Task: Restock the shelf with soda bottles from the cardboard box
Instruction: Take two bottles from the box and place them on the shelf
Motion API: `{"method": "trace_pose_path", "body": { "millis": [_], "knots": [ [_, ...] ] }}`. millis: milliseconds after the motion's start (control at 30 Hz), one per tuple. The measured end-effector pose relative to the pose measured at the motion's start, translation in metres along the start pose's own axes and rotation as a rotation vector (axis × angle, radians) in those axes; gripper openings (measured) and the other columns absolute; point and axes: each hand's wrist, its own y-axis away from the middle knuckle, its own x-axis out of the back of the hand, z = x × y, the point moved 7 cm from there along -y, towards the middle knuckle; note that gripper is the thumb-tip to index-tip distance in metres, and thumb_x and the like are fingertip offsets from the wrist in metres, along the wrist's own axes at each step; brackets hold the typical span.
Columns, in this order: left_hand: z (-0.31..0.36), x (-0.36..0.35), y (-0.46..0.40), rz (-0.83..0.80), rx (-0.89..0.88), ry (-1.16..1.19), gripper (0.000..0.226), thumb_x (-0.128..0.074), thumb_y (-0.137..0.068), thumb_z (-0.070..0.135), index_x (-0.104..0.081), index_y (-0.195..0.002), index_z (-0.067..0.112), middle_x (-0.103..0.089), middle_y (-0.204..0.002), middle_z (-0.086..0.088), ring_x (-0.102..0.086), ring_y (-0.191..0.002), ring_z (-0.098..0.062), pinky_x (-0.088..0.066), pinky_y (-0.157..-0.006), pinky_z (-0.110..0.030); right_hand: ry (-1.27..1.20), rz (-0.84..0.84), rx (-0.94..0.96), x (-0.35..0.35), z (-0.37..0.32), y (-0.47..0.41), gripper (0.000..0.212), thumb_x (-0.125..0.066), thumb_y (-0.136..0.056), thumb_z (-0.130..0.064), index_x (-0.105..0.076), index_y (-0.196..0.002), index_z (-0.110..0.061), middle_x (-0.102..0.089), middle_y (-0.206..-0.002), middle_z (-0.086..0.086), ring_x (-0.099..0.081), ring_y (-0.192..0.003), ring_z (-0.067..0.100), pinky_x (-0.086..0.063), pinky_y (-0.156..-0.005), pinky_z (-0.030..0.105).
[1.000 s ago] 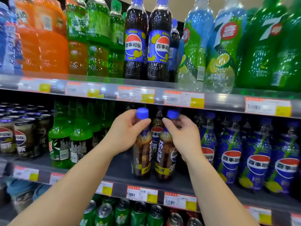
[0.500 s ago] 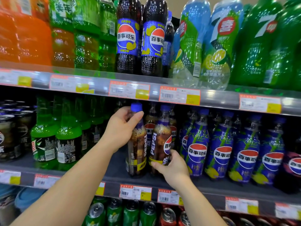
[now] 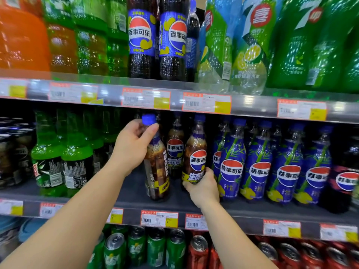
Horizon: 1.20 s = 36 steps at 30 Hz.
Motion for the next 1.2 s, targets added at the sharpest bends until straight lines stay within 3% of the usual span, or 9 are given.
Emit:
{"method": "trace_pose_path", "body": {
  "millis": [167, 300, 467, 533, 633, 767, 900, 1067, 1200],
  "knots": [
    [0.003, -0.008, 0.0, -0.016, 0.014, -0.007, 0.017, -0.061, -0.09, 0.025, -0.058, -0.105, 0.018, -0.068, -0.091, 0.008, -0.063, -0.074, 0.007, -0.052, -0.069, -0.013, 0.001, -0.015, -0.079, 0.002, -0.002, 0.002, 0.08, -0.083, -0.07, -0.035, -0.038, -0.132, -0.012, -0.051, -0.13, 0.009, -0.055, -0.113, 0.028, -0.049, -0.093, 0.039],
    [0.004, -0.009, 0.0, -0.033, 0.025, -0.024, 0.02, -0.061, -0.09, 0.026, -0.059, -0.108, 0.017, -0.069, -0.095, 0.005, -0.065, -0.087, -0.004, -0.053, -0.077, -0.023, -0.114, 0.093, 0.206, 0.016, -0.032, 0.034, 0.08, -0.078, -0.076, -0.034, -0.034, -0.141, -0.019, -0.047, -0.128, -0.002, -0.049, -0.119, 0.015, -0.04, -0.099, 0.027],
    [0.009, -0.014, 0.007, -0.103, -0.051, -0.079, 0.016, -0.06, -0.09, 0.026, -0.062, -0.105, 0.021, -0.07, -0.094, 0.006, -0.065, -0.083, 0.0, -0.05, -0.072, -0.017, -0.023, -0.389, 0.284, -0.045, -0.05, 0.054, 0.075, -0.079, -0.072, -0.033, -0.04, -0.136, -0.029, -0.057, -0.117, -0.014, -0.054, -0.106, 0.003, -0.044, -0.099, 0.024],
    [0.003, -0.015, 0.007, -0.174, -0.026, -0.057, 0.023, -0.063, -0.088, 0.031, -0.059, -0.11, 0.023, -0.07, -0.1, 0.006, -0.065, -0.09, -0.002, -0.05, -0.08, -0.022, -0.017, -0.363, 0.249, -0.048, -0.051, 0.049, 0.064, -0.08, -0.074, -0.028, -0.046, -0.127, -0.029, -0.063, -0.11, -0.015, -0.058, -0.099, 0.004, -0.047, -0.095, 0.026],
    [-0.017, -0.007, 0.009, -0.224, 0.038, -0.075, 0.057, -0.07, -0.072, 0.051, -0.048, -0.121, 0.032, -0.06, -0.118, 0.015, -0.057, -0.111, -0.004, -0.044, -0.096, -0.027, -0.009, -0.301, 0.198, -0.047, -0.05, 0.041, 0.051, -0.08, -0.074, -0.032, -0.049, -0.114, -0.03, -0.065, -0.103, -0.013, -0.062, -0.1, 0.012, -0.048, -0.091, 0.029],
    [-0.077, -0.007, 0.042, -0.294, 0.332, -0.192, 0.08, -0.082, -0.069, 0.031, -0.04, -0.136, 0.021, -0.055, -0.127, 0.001, -0.056, -0.11, -0.013, -0.046, -0.09, -0.026, 0.022, -0.205, 0.129, -0.046, -0.048, 0.035, 0.046, -0.077, -0.073, -0.04, -0.051, -0.109, -0.029, -0.065, -0.098, -0.012, -0.063, -0.095, 0.017, -0.05, -0.082, 0.032],
    [-0.114, -0.017, 0.064, -0.31, 0.433, -0.224, 0.072, -0.087, -0.063, 0.025, -0.05, -0.124, 0.016, -0.067, -0.103, 0.008, -0.063, -0.092, -0.004, -0.049, -0.076, -0.019, 0.031, -0.283, 0.18, -0.05, -0.039, 0.038, 0.049, -0.076, -0.072, -0.034, -0.054, -0.116, -0.036, -0.067, -0.105, -0.014, -0.064, -0.093, 0.009, -0.053, -0.086, 0.031],
    [-0.116, -0.028, 0.055, -0.366, 0.364, -0.303, 0.069, -0.088, -0.06, 0.03, -0.043, -0.113, 0.025, -0.063, -0.104, 0.011, -0.061, -0.096, -0.004, -0.049, -0.083, -0.025, 0.043, -0.417, 0.235, -0.045, -0.026, 0.042, 0.064, -0.075, -0.069, -0.034, -0.048, -0.126, -0.043, -0.062, -0.115, -0.019, -0.059, -0.106, 0.008, -0.052, -0.094, 0.033],
    [-0.127, -0.04, 0.049, -0.463, 0.384, -0.207, 0.066, -0.085, -0.066, 0.027, -0.048, -0.121, 0.019, -0.068, -0.109, 0.006, -0.063, -0.102, -0.008, -0.048, -0.098, -0.034, -0.122, -0.202, 0.241, -0.011, -0.019, 0.037, 0.035, -0.072, -0.082, -0.015, -0.059, -0.111, -0.031, -0.064, -0.102, -0.013, -0.062, -0.092, 0.006, -0.05, -0.082, 0.018]
  ]
}}
